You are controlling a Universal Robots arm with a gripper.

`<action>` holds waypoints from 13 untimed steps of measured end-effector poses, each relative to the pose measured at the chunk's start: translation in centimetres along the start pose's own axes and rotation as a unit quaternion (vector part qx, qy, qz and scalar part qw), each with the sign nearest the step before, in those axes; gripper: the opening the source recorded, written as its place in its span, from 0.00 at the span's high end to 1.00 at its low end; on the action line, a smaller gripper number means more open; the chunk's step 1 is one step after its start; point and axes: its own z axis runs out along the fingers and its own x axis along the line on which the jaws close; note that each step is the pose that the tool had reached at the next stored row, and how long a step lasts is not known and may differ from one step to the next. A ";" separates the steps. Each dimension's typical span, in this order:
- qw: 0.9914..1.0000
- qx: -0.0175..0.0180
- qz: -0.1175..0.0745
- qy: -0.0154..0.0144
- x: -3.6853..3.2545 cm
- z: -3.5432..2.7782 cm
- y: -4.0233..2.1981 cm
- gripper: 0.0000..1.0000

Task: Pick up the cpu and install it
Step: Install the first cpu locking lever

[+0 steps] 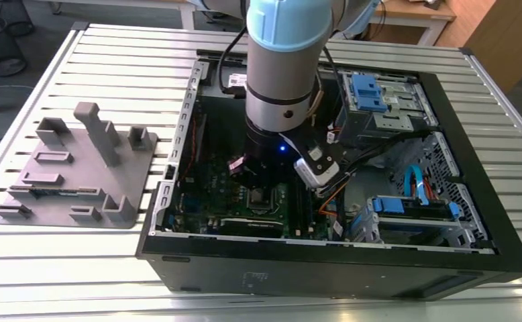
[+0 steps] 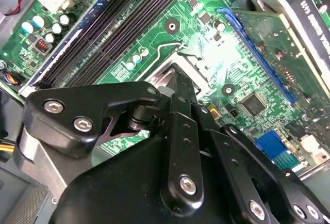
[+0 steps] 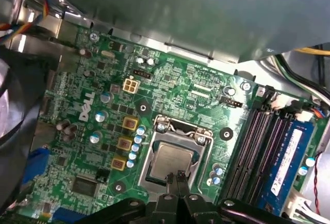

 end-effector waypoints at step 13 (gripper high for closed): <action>1.000 0.000 0.000 0.000 0.00 -1.05 -0.09 0.89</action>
